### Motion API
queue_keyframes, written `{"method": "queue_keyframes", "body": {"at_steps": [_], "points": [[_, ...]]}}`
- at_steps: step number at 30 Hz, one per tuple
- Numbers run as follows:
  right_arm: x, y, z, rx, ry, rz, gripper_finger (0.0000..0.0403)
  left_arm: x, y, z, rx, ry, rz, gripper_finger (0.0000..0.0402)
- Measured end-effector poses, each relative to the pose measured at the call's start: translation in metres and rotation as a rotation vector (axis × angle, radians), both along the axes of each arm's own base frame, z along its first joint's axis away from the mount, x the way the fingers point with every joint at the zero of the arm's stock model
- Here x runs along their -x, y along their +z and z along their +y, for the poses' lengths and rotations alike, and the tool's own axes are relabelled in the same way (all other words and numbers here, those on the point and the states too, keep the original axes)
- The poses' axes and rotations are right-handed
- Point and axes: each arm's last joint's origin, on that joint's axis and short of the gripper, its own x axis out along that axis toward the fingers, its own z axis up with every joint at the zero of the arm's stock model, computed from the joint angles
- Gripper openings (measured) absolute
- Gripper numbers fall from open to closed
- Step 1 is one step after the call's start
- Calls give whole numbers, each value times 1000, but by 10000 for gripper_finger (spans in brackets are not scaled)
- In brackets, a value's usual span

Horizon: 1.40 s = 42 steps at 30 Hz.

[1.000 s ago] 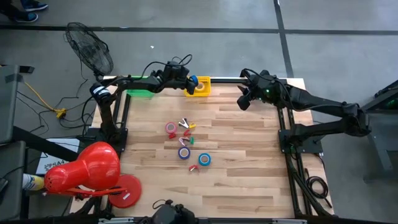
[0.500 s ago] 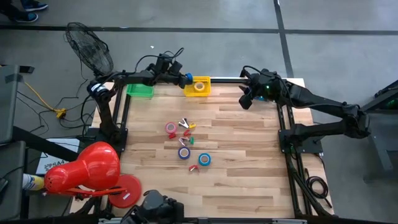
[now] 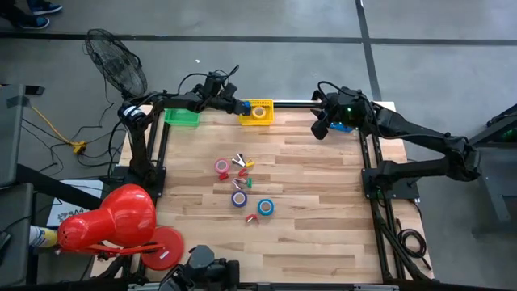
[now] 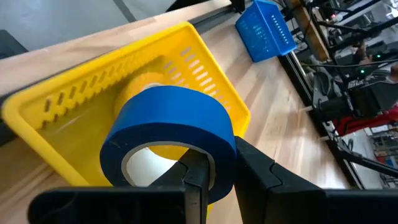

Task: Pick and place Stapler, Stapler remover, tape
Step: Put the blue tape into the yellow bin

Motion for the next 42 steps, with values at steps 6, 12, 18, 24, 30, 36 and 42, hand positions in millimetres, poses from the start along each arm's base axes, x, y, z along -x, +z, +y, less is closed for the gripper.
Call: {"method": "queue_keyframes", "body": {"at_steps": [6,12,18,24,30,36,42], "points": [[0,0,0,-2,1,5,98,0,2,1,-17,11,-12,62],[0,0,0,6,7,12,98,0,1,2,-15,31,1,111],[0,0,0,12,8,17,98,0,1,2,-14,33,0,177],[0,0,0,13,7,17,98,-2,5,3,-28,26,-37,220],[0,0,0,17,10,21,98,-1,5,2,-14,27,-36,235],[0,0,0,17,10,21,98,-9,10,0,-20,34,-39,242],[0,0,0,18,11,22,98,-23,24,0,-50,61,-7,243]]}}
